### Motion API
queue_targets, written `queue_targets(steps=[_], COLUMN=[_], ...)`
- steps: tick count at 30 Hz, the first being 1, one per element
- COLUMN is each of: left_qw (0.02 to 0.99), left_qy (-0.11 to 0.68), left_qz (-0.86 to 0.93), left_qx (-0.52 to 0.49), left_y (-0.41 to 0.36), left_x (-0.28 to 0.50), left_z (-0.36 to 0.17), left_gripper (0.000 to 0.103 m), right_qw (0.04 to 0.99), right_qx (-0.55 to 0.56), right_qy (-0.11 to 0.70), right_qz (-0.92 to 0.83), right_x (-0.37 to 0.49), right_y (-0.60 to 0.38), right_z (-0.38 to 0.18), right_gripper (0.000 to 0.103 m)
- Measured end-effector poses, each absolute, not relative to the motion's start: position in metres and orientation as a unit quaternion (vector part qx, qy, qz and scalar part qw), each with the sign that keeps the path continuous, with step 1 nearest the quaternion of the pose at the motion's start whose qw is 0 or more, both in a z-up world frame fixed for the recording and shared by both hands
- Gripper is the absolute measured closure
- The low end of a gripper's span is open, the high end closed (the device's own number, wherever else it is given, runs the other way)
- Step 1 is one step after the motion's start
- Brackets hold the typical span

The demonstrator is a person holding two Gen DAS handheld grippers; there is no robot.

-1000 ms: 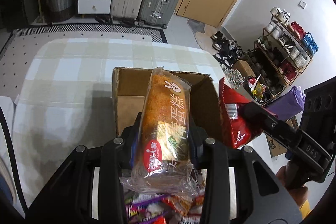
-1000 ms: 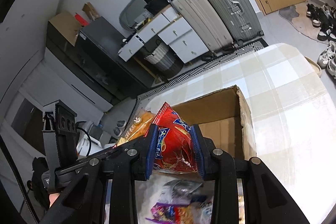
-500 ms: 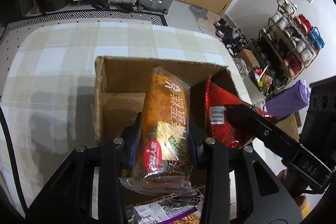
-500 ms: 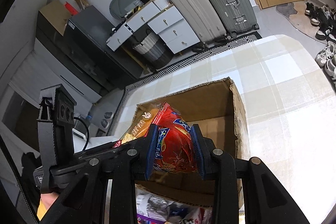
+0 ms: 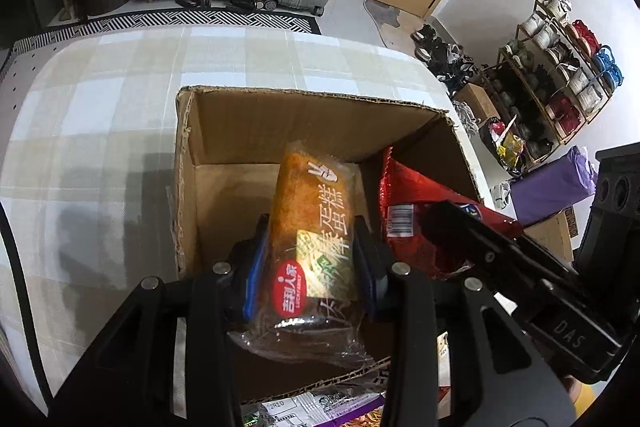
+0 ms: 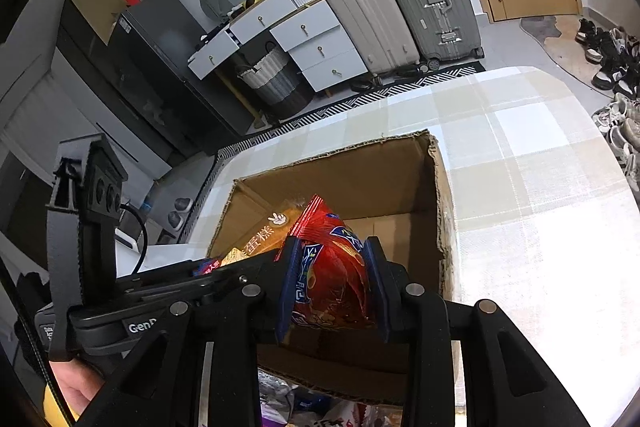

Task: Organize snacks
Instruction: 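Open both tools to drop the red bag and cake bun into the box, then withdraw both tools from the box back toward the snack pile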

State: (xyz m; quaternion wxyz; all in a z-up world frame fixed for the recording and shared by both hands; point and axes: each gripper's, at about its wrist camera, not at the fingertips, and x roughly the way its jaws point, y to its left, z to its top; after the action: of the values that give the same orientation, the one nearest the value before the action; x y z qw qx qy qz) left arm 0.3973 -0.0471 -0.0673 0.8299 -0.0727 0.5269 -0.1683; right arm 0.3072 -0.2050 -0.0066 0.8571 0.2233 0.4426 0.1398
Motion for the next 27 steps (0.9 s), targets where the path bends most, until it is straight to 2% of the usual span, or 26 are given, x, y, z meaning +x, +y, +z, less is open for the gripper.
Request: queue_targets(steps=[6,8,11,19,27], left_qw=[0.832,0.835,0.837,0.856,0.877], left_qy=[0.525,0.521,0.517,0.496,0.461], left_qz=[-0.167,-0.165,-0.164,-0.133,-0.124], left_qx=[-0.068,-0.063,-0.067,-0.055,-0.048], left_y=[-0.045,-0.044,-0.041,-0.034,-0.029], left_x=[0.389,0.386,0.379,0.359,0.326], left_z=[-0.062,-0.060,-0.055,-0.037,-0.005], left_gripper=[0.067,0.059,0.049,0.037,0.036], right_qw=[0.856,0.858,0.861,0.881,0.899], right_qx=[0.217,0.211,0.203,0.162,0.126], right_qy=[0.451,0.452,0.449,0.426,0.401], right_qz=[0.129,0.123,0.124,0.129,0.126], right_x=[0.308,0.307,0.305,0.291,0.269], right_y=[-0.205,-0.206,-0.203,-0.192,-0.188], right_z=[-0.009,-0.008,-0.004,0.018,0.040], right_gripper=[0.069,0.066,0.055,0.053,0.053])
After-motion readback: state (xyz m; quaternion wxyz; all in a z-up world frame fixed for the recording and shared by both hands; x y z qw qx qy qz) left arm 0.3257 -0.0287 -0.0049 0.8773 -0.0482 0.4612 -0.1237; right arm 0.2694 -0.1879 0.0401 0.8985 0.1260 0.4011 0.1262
